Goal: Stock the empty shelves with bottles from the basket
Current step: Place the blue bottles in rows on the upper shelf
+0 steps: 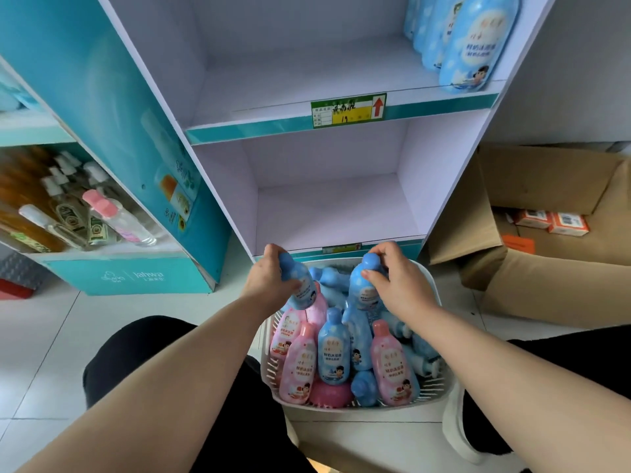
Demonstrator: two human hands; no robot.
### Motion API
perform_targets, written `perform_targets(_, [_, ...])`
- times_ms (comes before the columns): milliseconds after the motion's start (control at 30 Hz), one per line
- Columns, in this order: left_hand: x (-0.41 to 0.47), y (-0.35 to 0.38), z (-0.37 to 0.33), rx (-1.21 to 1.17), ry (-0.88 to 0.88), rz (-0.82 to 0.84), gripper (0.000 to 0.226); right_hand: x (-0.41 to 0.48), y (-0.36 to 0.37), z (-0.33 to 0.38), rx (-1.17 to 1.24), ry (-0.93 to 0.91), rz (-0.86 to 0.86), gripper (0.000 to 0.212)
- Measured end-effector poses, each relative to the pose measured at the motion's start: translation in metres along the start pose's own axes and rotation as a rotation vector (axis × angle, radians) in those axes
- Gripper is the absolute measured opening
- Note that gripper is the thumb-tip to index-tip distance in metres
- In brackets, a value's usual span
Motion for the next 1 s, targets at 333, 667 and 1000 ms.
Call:
perform_targets(333, [-0.031, -0.059, -0.112, -0.303, 0.269, -0.102, 0.056, -0.027, -0.099, 0.048, 0.167, -0.125, -0.286, 0.024])
perform_targets(667, [-0.022, -0.131, -0.247, -0.527, 0.499, -0.246, 0.041, -0.030, -0.202, 0.093, 0.294, -0.285, -0.493, 0.023])
perform_targets(1000, [0.074, -0.139, -0.297, -0.258, 0.537, -0.312, 0.048, 0.019, -0.217, 0.079, 0.186, -0.307, -0.548, 0.025])
Point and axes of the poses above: each hand's wrist, its own x-axis towards the middle knuckle, its own y-axis out of the palm, z = x × y, the point moved 3 cm from there along x, towards the middle knuckle, and after that the axes turned 6 degrees about y, right-handed, at the moved point
